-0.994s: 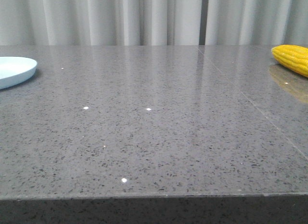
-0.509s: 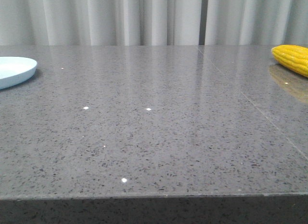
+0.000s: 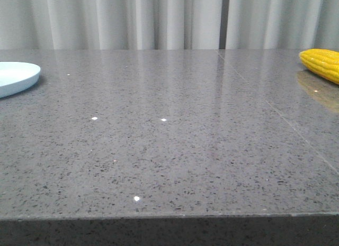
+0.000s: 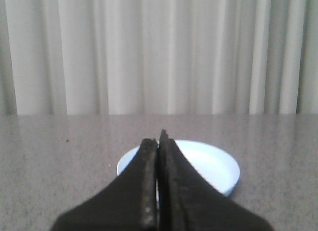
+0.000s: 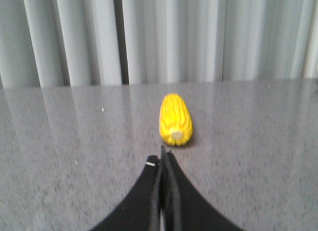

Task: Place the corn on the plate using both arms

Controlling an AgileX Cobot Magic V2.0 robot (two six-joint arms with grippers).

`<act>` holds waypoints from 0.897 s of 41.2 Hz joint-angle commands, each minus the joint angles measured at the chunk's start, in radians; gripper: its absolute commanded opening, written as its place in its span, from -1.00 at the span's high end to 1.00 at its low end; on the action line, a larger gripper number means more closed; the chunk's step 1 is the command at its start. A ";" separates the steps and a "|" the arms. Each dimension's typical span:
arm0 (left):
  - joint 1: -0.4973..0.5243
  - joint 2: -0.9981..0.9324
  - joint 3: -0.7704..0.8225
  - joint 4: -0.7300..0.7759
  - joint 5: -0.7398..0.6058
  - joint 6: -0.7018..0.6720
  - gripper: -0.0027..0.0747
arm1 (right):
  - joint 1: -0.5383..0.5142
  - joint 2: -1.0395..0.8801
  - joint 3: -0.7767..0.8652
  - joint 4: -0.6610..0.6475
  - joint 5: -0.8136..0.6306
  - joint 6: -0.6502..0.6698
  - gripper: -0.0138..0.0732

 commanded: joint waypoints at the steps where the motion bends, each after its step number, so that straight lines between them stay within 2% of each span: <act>1: -0.008 -0.014 -0.142 0.002 -0.029 -0.008 0.98 | -0.004 -0.010 -0.128 0.000 -0.004 -0.005 0.83; 6: -0.008 0.034 -0.325 0.002 0.074 -0.008 0.98 | -0.004 0.037 -0.289 0.000 0.131 -0.005 0.83; 12: -0.008 0.164 -0.553 0.002 0.277 -0.008 0.98 | -0.004 0.162 -0.488 0.000 0.279 -0.005 0.83; 18: -0.008 0.313 -0.713 0.002 0.472 -0.008 0.98 | -0.004 0.306 -0.651 0.000 0.467 -0.005 0.83; 23: -0.008 0.413 -0.740 0.002 0.531 -0.008 0.98 | -0.004 0.417 -0.708 0.000 0.573 -0.005 0.83; 37: -0.008 0.567 -0.693 -0.003 0.594 -0.008 0.98 | -0.004 0.614 -0.706 0.000 0.596 -0.005 0.83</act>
